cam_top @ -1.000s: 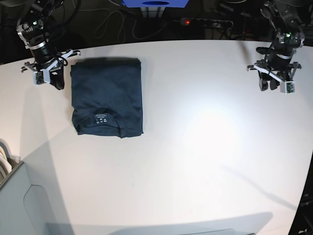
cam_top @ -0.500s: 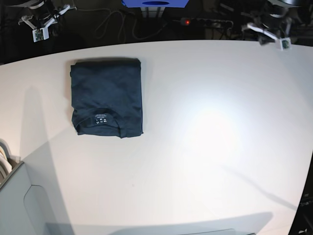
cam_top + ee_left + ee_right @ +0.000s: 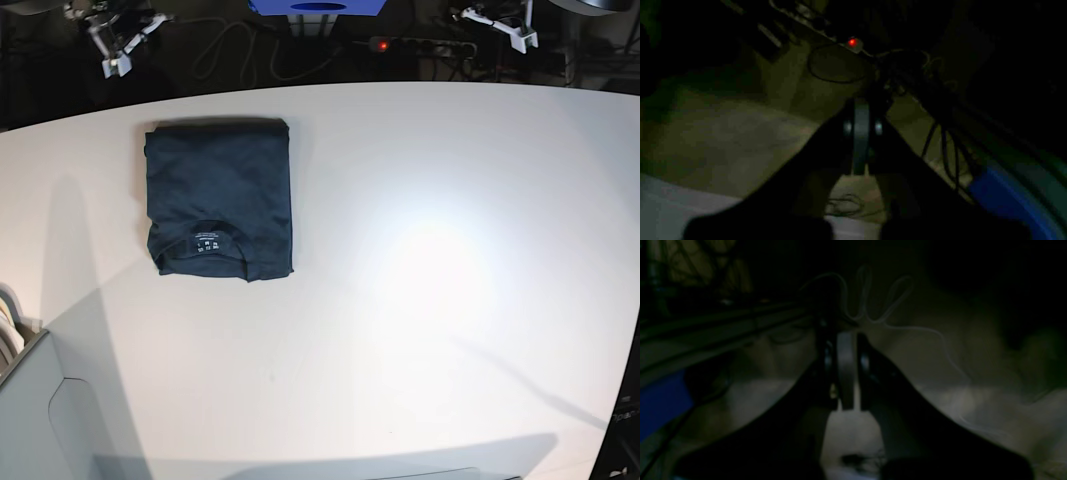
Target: Fold the T-shirt properly
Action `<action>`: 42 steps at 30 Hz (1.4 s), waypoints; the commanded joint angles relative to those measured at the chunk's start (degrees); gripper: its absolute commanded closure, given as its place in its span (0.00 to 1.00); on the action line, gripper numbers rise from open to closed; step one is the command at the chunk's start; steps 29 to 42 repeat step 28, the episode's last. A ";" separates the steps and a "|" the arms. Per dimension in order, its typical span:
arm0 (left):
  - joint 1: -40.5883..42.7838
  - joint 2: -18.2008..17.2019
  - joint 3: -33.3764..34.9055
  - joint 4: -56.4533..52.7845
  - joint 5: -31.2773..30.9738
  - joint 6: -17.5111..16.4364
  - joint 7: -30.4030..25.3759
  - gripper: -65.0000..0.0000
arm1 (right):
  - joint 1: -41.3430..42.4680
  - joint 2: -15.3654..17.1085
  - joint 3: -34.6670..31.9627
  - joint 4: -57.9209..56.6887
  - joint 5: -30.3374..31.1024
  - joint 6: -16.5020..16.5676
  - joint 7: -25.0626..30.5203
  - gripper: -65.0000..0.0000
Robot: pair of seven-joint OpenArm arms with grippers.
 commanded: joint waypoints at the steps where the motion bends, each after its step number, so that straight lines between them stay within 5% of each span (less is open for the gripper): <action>1: -0.88 -1.56 0.13 -3.16 0.58 -0.27 -1.83 1.00 | 0.24 0.86 0.06 -3.04 -0.03 0.73 3.33 1.00; 8: -11.07 -5.34 11.03 -29.63 13.68 -0.27 -21.43 1.00 | 4.29 2.36 -6.89 -23.34 -5.31 0.73 22.23 1.00; 9: -12.30 -5.52 12.44 -33.67 14.91 -0.27 -25.12 1.00 | 4.72 2.44 -8.03 -25.28 -6.19 -1.42 24.16 1.00; 15: -19.60 -4.90 20.97 -54.15 18.69 -0.27 -40.60 1.00 | 5.87 2.53 -16.47 -29.85 -7.95 -20.06 28.56 1.00; 22: -20.39 -4.90 25.10 -55.47 18.87 -0.27 -42.35 1.00 | 5.25 2.09 -25.26 -30.11 -7.95 -47.57 25.92 1.00; 26: -20.48 -4.90 25.19 -55.47 18.78 -0.18 -42.35 1.00 | 5.25 0.95 -30.63 -31.78 -7.95 -56.80 25.92 1.00; 28: -20.48 -4.90 25.19 -55.47 18.87 -0.18 -42.35 1.00 | 5.87 0.86 -31.86 -34.86 -7.95 -59.44 26.18 1.00; 42: -20.48 -4.90 25.19 -55.47 18.87 -0.18 -42.35 1.00 | 5.87 0.86 -31.86 -34.86 -7.95 -59.44 26.18 1.00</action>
